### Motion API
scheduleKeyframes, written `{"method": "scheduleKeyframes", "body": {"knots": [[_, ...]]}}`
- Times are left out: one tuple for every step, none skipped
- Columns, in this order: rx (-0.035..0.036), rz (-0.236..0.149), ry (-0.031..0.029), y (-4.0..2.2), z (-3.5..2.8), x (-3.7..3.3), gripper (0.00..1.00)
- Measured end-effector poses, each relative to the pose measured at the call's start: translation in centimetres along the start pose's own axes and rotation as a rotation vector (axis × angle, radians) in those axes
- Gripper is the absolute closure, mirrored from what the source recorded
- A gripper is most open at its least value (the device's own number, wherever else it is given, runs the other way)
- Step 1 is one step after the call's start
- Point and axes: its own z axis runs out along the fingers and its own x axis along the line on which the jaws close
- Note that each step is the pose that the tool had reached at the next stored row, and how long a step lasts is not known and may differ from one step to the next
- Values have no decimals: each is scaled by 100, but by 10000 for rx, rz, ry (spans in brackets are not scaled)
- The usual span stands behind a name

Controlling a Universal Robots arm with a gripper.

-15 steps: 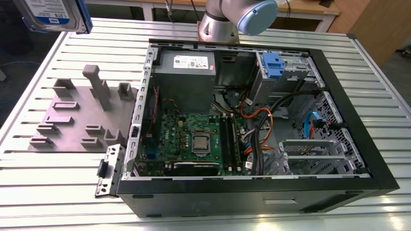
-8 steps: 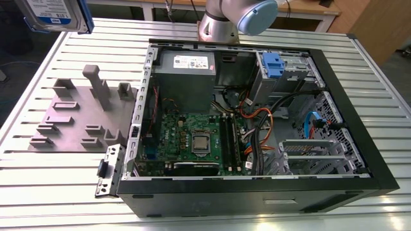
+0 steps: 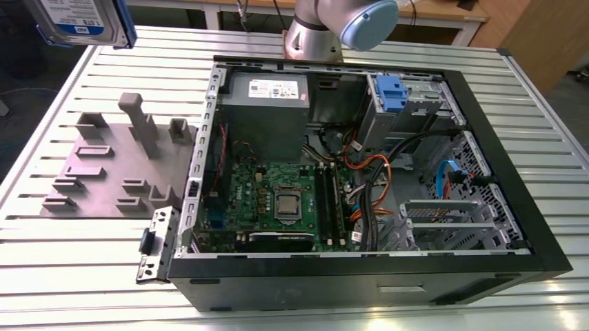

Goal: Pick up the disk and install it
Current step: 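Pick up the disk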

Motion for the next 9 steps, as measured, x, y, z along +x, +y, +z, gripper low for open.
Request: {"method": "scheduleKeyframes", "body": {"knots": [[0,2,0,-6,0,-1,64],[-1,2,0,-12,0,-1,64],[0,2,0,-17,0,-1,64],[0,2,0,-22,0,-1,64],[-1,1,0,-27,-1,-1,64],[-1,1,0,-30,-1,-1,64],[0,2,0,-33,0,-1,64],[-1,2,0,-36,-1,-1,64],[-1,2,0,-39,-1,-1,64]]}}
